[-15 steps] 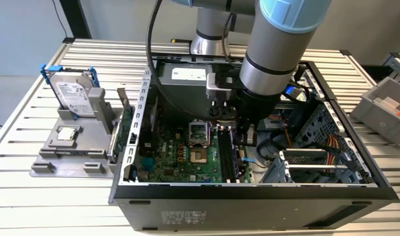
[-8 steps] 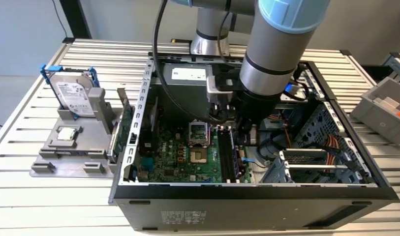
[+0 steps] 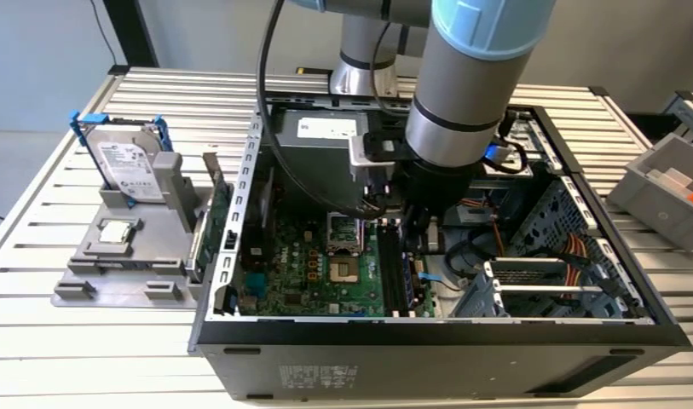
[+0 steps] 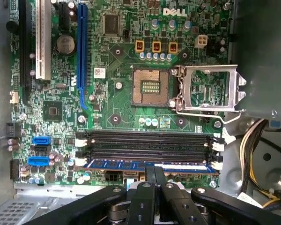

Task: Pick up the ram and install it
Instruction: 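Press down the ram until it locks into place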

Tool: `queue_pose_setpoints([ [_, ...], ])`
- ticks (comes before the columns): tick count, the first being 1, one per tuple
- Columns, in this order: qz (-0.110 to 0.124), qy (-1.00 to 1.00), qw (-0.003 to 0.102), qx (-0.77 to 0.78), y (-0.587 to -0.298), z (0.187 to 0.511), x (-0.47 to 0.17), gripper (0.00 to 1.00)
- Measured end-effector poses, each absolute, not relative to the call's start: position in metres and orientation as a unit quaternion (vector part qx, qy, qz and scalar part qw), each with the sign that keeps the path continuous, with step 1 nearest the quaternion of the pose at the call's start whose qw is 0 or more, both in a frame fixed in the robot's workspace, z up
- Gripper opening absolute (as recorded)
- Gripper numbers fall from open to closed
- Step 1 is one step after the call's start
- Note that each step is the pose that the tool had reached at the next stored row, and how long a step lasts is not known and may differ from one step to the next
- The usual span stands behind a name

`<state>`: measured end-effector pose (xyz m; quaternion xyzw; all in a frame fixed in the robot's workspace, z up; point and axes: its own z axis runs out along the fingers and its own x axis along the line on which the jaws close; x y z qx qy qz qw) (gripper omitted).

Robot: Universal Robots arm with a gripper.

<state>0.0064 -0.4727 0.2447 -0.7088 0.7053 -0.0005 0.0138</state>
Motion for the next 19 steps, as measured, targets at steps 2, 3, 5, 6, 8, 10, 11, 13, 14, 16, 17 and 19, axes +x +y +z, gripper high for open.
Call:
queue_pose_setpoints([
  [2,-0.001,0.705,0.014,-0.709,-0.473,0.243,0.006,0.0],
  [3,-0.001,0.705,0.014,-0.709,-0.473,0.241,0.006,0.0],
  [5,-0.001,0.705,0.014,-0.709,-0.473,0.238,0.006,0.0],
  [6,-0.001,0.705,0.014,-0.709,-0.473,0.236,0.006,0.0],
  [8,-0.001,0.705,0.014,-0.709,-0.473,0.232,0.006,0.0],
  [10,-0.001,0.705,0.014,-0.709,-0.473,0.229,0.006,0.0],
  [11,-0.001,0.705,0.014,-0.709,-0.473,0.227,0.006,0.0],
  [13,-0.001,0.705,0.014,-0.709,-0.473,0.224,0.006,0.0],
  [14,-0.001,0.705,0.014,-0.709,-0.473,0.222,0.006,0.0],
  [16,-0.001,0.705,0.014,-0.709,-0.473,0.218,0.006,0.0],
  [17,-0.001,0.705,0.014,-0.709,-0.473,0.217,0.006,0.0],
  [19,-0.002,0.705,0.013,-0.709,-0.473,0.216,0.006,0.0],
])
